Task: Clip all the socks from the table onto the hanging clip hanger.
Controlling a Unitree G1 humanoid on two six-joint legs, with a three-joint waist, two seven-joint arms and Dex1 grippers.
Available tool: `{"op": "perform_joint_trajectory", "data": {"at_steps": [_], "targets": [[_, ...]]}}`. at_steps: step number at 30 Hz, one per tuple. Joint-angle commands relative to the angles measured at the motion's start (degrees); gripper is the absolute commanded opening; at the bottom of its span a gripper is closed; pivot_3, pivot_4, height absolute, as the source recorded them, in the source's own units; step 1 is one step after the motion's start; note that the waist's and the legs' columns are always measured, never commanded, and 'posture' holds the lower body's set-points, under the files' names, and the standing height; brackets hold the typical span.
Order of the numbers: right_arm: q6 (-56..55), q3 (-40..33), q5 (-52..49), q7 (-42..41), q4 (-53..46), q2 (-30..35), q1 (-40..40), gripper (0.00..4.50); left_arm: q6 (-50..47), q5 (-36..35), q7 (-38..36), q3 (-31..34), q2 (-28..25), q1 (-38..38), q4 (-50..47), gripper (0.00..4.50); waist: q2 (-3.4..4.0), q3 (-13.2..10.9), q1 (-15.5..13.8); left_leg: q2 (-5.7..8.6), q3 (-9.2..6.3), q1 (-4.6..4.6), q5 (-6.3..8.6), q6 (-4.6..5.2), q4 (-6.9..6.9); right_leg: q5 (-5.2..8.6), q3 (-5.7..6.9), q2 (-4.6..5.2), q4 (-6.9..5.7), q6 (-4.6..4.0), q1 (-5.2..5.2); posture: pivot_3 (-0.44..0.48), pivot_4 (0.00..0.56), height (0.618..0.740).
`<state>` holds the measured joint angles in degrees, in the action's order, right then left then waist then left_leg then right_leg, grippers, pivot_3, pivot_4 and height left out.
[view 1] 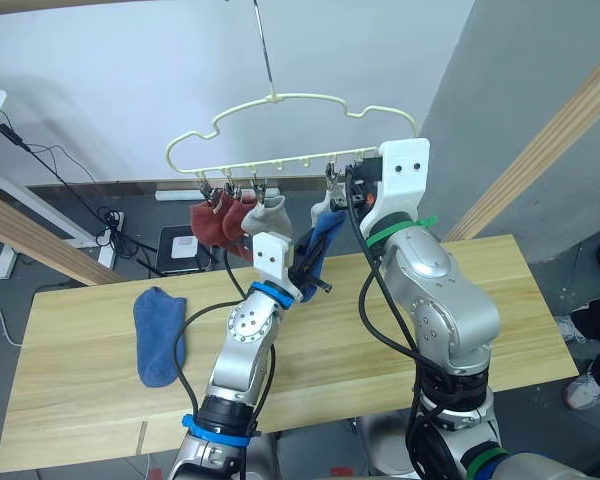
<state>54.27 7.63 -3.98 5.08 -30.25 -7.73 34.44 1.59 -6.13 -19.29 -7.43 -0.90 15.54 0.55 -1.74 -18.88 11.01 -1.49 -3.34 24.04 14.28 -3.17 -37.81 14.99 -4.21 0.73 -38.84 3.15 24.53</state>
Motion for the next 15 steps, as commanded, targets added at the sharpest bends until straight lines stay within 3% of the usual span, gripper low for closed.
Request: {"op": "perform_joint_trajectory", "data": {"at_steps": [1,15], "targets": [[-0.5,0.5,-0.4,0.0,-2.9,-1.2,0.7,0.05,0.1,-1.0,-0.1,-0.2,0.6,0.2,-1.1,0.04,0.00,0.0,0.1,0.00,0.00,0.00,0.00,0.00,0.00,0.00,0.00,0.00,0.00,0.00,0.00,-0.276,0.306,0.740],[0.1,0.5,-0.8,-0.1,-2.8,-1.5,0.7,0.05,-1.3,-1.6,-0.8,-0.6,1.7,1.6,-0.2,0.04,0.00,0.0,0.2,0.02,0.00,0.00,0.00,0.00,0.00,0.00,0.00,-0.03,0.00,0.00,0.00,-0.276,0.311,0.740]]}}
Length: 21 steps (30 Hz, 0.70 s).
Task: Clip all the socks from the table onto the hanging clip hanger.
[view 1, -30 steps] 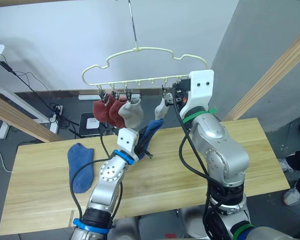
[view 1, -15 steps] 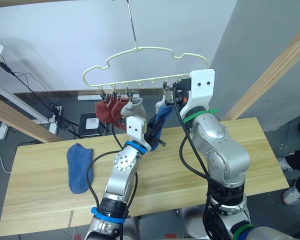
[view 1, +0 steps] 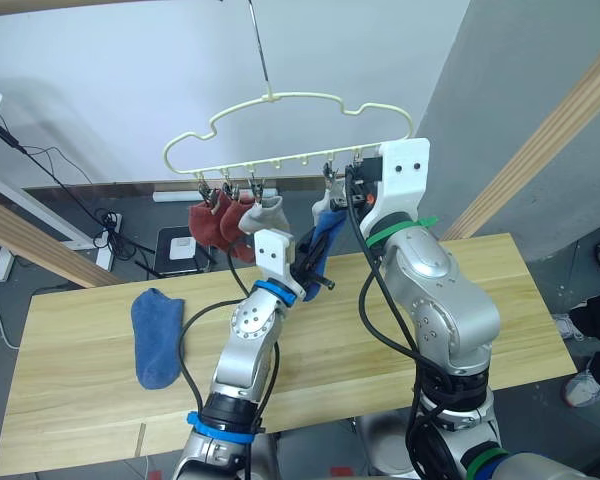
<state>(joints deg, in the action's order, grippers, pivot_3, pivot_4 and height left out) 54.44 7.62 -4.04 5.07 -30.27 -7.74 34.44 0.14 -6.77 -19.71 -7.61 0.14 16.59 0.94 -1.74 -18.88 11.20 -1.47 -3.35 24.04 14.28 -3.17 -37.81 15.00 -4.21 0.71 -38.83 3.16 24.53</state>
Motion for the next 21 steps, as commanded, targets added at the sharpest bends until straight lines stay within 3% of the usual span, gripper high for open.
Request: {"op": "perform_joint_trajectory", "data": {"at_steps": [1,21], "targets": [[0.0,0.6,-0.7,-0.1,-2.8,-1.4,0.6,0.05,0.1,-1.2,-0.5,-0.5,0.8,0.7,-0.5,0.04,0.00,0.0,0.0,0.00,0.00,0.00,0.00,0.00,0.00,0.00,0.00,0.00,0.00,0.00,0.00,-0.276,0.311,0.740],[0.6,1.0,-0.7,-0.2,-3.0,-1.3,0.1,0.05,-0.7,-2.5,0.5,0.1,2.4,1.8,-1.6,0.04,0.00,0.0,0.0,0.00,-0.01,0.00,0.00,0.00,0.00,0.00,0.00,-0.03,0.01,0.01,0.00,-0.272,0.312,0.740]]}}
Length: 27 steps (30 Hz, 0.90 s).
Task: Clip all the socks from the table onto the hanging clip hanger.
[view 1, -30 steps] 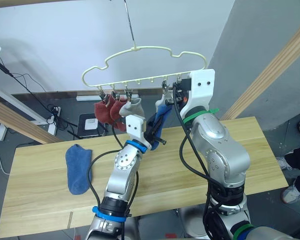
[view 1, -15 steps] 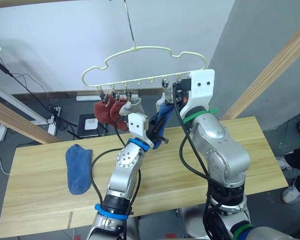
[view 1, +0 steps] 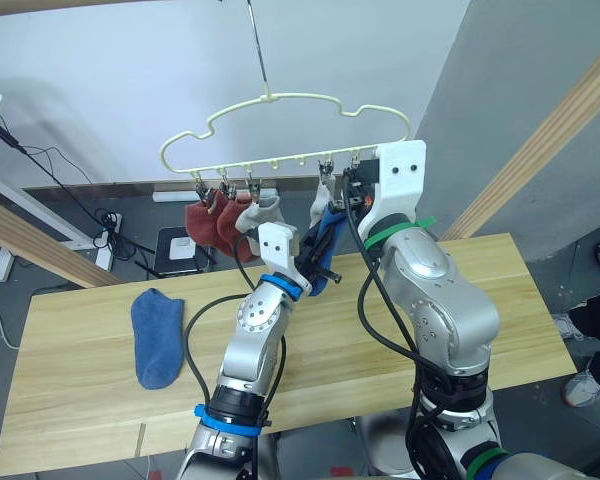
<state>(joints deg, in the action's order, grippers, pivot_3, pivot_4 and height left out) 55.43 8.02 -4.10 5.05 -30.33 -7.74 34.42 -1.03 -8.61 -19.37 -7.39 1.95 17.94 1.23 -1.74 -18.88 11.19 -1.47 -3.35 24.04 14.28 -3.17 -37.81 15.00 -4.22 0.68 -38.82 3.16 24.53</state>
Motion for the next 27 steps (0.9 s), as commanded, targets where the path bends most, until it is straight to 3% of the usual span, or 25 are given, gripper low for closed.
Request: {"op": "perform_joint_trajectory", "data": {"at_steps": [1,6,14,22,27], "targets": [[-0.4,0.6,-0.6,-0.2,-2.9,-1.2,0.1,0.05,0.5,-0.8,0.2,-0.1,0.7,0.5,-1.9,0.04,0.00,0.0,0.0,0.00,0.00,0.00,0.00,0.00,0.00,0.00,0.00,0.00,0.00,0.00,0.00,-0.272,0.312,0.740],[-0.9,0.7,-0.2,0.1,-3.1,-1.0,0.0,0.05,0.3,-0.9,0.7,0.1,0.9,0.9,-1.6,0.04,0.00,0.0,0.0,0.00,0.00,0.00,0.00,0.00,0.00,0.00,0.00,0.00,0.00,0.00,0.00,-0.272,0.312,0.740],[-0.6,-0.8,-0.6,-0.3,-4.6,-0.3,-0.6,2.79,0.6,-0.3,1.2,0.4,0.8,1.9,-0.2,0.04,0.00,0.0,0.0,0.00,0.00,0.01,0.00,0.00,0.00,0.00,0.00,0.00,0.01,0.00,0.00,-0.276,0.312,0.740],[1.0,-2.2,-3.5,-3.5,-9.1,1.3,-2.0,2.81,2.1,1.4,1.7,0.1,0.1,3.2,1.8,0.04,0.00,0.0,0.0,0.01,-0.02,0.04,0.00,0.00,0.01,0.00,0.01,0.00,0.06,0.01,0.00,-0.281,0.313,0.740],[2.7,-1.8,-5.3,-6.5,-13.4,4.7,-3.7,2.81,2.4,1.2,-1.0,-1.0,-1.1,2.9,2.3,1.59,0.00,0.0,0.0,0.01,-0.04,0.05,0.00,0.00,0.02,0.01,0.03,-0.02,0.07,0.01,0.00,-0.286,0.312,0.740]]}}
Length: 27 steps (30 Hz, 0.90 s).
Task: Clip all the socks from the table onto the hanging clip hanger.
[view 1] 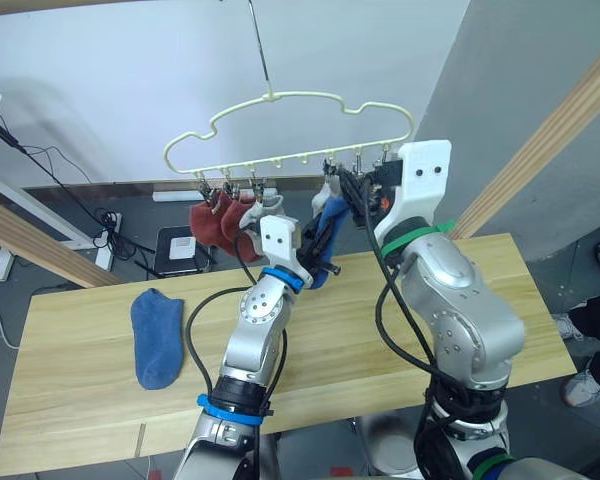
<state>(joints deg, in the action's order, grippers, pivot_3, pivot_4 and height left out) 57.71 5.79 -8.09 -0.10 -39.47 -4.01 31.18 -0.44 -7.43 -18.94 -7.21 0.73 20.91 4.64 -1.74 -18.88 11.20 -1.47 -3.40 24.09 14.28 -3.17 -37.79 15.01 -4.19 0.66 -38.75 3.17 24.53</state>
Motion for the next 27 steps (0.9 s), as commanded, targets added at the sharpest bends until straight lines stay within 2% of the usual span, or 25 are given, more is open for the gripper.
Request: {"op": "perform_joint_trajectory", "data": {"at_steps": [1,4,18,27], "targets": [[0.7,0.4,-1.7,-1.7,-4.8,1.4,-0.8,2.81,1.8,0.6,-1.2,-1.3,-0.1,-0.1,-1.0,1.82,0.00,0.0,0.0,0.01,0.00,0.01,0.00,0.00,0.00,0.00,0.00,0.00,0.01,0.00,0.00,-0.286,0.312,0.740],[1.1,0.4,-2.6,-3.5,-7.2,3.8,-2.5,2.81,1.7,0.6,-2.2,-1.6,-0.9,-0.5,-0.6,2.63,0.00,0.0,0.0,0.00,0.00,0.00,0.00,0.00,-0.01,0.01,-0.01,0.00,0.02,0.01,0.00,-0.286,0.310,0.740],[-0.7,-0.7,-3.6,-5.1,-10.5,9.6,-6.0,2.81,2.1,-0.3,-5.5,-1.3,-2.8,-1.2,-0.7,2.63,0.00,0.0,0.0,0.00,0.01,0.01,0.00,0.00,-0.02,0.13,-0.02,-0.01,0.02,0.23,0.00,-0.290,0.300,0.740],[-4.0,0.2,-1.5,-4.6,-10.9,13.5,-8.3,2.81,0.3,-4.1,-18.2,-3.5,-11.5,-5.0,-9.7,2.63,0.00,0.0,0.0,-0.04,0.01,0.00,-0.01,-0.01,-0.01,0.13,-0.03,-0.04,0.02,0.21,0.00,-0.283,0.296,0.740]]}}
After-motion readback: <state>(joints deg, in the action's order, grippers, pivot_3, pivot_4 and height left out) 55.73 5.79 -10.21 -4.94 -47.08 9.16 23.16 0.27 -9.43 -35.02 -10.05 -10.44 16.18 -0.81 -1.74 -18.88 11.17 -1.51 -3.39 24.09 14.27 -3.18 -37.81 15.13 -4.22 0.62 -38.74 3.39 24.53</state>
